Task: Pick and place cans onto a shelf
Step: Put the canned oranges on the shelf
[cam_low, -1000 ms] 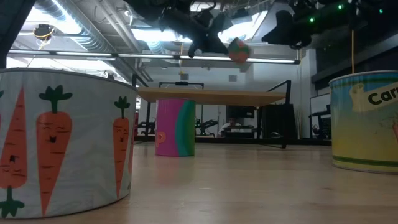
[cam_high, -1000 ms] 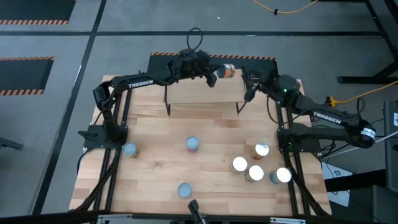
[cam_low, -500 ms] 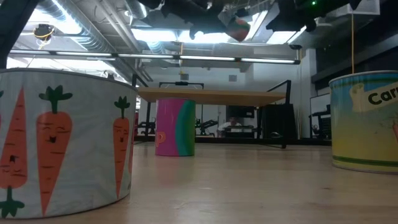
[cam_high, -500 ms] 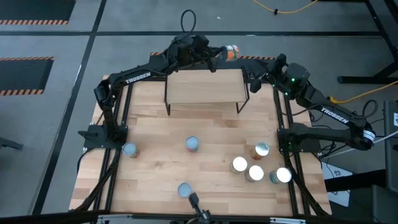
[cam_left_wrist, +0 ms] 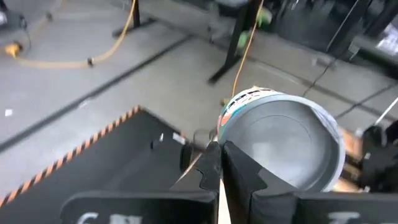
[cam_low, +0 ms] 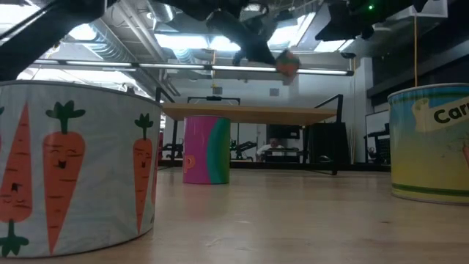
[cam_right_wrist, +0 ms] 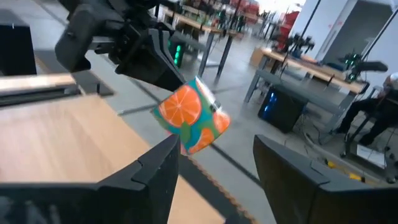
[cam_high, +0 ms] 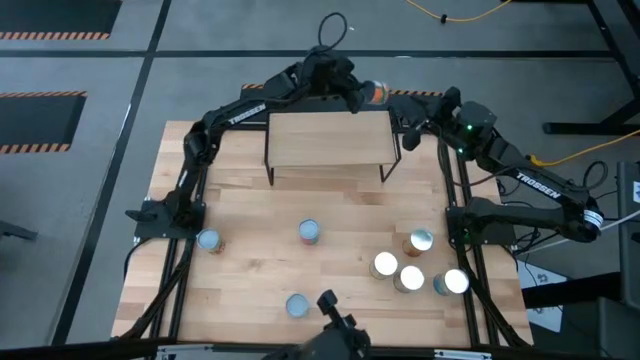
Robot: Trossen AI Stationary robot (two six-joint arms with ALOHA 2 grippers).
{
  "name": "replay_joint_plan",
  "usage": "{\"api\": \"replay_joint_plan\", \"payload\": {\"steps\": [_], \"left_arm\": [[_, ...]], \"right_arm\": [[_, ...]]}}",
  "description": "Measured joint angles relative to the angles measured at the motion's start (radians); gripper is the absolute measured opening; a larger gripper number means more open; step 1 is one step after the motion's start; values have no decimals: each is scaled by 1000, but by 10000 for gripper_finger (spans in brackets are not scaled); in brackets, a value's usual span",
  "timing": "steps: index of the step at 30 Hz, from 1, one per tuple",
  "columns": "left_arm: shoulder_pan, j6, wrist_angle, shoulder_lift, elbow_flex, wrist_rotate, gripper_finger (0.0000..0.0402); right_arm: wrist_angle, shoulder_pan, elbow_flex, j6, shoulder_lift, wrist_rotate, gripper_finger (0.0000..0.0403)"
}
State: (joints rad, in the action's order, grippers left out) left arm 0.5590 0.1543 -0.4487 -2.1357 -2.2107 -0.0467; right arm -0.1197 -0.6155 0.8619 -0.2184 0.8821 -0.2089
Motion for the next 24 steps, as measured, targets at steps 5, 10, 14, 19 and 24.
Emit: {"api": "replay_joint_plan", "payload": {"steps": [5, 10, 14, 19, 24], "left_arm": [[6, -1, -76, -29, 0, 2, 0], [5, -7, -101, -32, 14, 4, 0], [3, -8, -150, -33, 24, 4, 0], [3, -8, -201, -32, 24, 14, 0], [3, -8, -254, -32, 23, 28, 0]], "right_arm": [[-76, 0, 0, 0, 20, 0, 208], [-88, 0, 0, 0, 83, 0, 208], [-87, 0, 0, 0, 149, 0, 208], [-60, 0, 0, -23, 213, -7, 208], [-39, 1, 0, -27, 254, -7, 208]]}}
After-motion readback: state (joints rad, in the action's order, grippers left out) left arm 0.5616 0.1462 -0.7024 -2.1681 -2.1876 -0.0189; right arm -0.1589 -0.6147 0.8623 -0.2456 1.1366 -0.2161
